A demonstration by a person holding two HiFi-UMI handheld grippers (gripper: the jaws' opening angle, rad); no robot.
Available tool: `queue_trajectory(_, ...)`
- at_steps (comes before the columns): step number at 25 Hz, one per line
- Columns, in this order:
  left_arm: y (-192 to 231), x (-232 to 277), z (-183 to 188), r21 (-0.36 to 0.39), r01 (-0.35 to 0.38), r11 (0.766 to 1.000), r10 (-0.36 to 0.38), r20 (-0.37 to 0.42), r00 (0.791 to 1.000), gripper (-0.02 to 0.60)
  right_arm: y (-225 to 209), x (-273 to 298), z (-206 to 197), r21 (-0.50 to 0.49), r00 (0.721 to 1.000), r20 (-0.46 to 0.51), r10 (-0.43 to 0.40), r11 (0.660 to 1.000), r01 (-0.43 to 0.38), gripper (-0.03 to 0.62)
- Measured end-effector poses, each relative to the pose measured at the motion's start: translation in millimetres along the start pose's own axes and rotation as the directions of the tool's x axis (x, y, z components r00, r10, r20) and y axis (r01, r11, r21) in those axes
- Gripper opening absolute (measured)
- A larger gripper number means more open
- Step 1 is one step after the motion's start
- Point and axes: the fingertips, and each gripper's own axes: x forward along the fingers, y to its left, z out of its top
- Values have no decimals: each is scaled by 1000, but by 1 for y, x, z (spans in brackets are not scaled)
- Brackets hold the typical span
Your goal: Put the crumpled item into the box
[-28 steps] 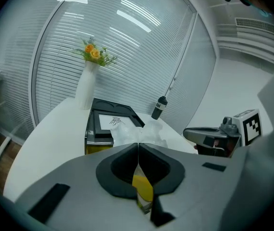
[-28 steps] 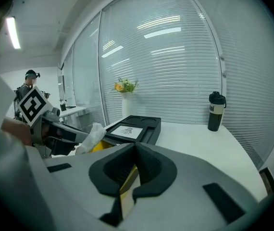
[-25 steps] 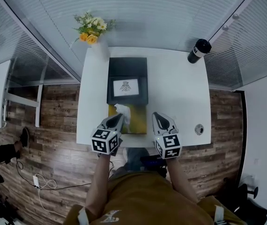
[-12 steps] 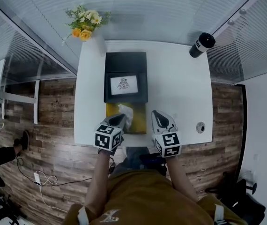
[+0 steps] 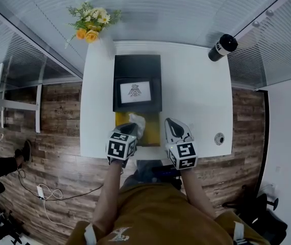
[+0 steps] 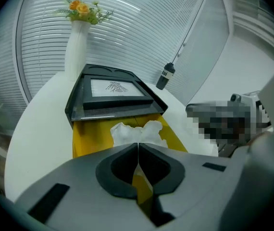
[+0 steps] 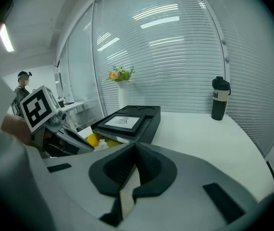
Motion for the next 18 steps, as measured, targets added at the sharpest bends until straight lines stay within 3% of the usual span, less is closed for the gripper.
queue_trajectory(7,-1,9,-4,46,-6,999,8,-59,998,31,0,3,3,1,1000,4,-2,1000,2,12)
queue_trajectory(18,-5,14,-6,65,12,998,-7,-78,997,64,-2,0,6,0,1000,7,-14,1000,14,12)
